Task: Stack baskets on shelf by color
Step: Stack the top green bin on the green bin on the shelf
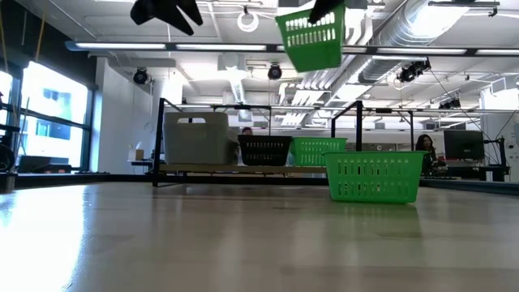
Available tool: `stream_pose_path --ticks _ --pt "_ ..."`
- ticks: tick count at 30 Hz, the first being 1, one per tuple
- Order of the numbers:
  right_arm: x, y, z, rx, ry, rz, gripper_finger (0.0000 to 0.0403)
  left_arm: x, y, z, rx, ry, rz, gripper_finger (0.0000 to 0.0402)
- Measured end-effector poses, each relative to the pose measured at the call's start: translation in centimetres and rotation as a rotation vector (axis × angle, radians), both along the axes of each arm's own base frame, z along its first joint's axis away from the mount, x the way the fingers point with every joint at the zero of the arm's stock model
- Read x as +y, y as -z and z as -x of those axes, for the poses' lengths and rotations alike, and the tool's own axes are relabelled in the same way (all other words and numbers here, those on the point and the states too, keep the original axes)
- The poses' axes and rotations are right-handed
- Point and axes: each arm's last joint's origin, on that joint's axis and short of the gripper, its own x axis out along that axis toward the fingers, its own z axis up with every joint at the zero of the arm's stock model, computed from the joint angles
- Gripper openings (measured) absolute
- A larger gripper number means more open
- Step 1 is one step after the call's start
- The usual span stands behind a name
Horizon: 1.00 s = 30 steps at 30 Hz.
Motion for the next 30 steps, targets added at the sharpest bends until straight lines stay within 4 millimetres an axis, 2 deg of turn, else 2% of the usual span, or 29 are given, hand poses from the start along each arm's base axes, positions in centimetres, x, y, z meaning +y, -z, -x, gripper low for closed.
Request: stream_pose_path --ticks 5,7,12,16,21,30 --pt "-2.7 -2.1 2.2 -0.026 0.036 0.033 0.0000 0.5 0.0 0.1 0.011 -0.007 -0.012 0.0145" --pt "-3.7 -2.2 2.9 -0.053 0.045 0.048 0.0000 0.7 0.0 0.2 0.012 -0.019 -0.013 0.0145" --pt "-5.9 0.5 4.8 -0.160 0.023 0.014 0.0000 1.5 0.0 0.4 0.015 -0.050 -0.015 0.0145" --pt "-7.1 1.5 5.7 -0.240 -0.076 0.050 0.0000 2.0 0.0 0.5 0.017 -0.070 -0.016 0.0145" --pt "-8.8 2.9 6.0 -0.205 -0.170 0.074 0.0000 2.5 0.0 0.7 0.017 -0.094 -0.015 0.0145" --pt "-11.6 6.4 6.4 -0.156 -0.232 0.019 0.0000 2.8 0.0 0.8 0.025 -0.095 -0.024 0.0145"
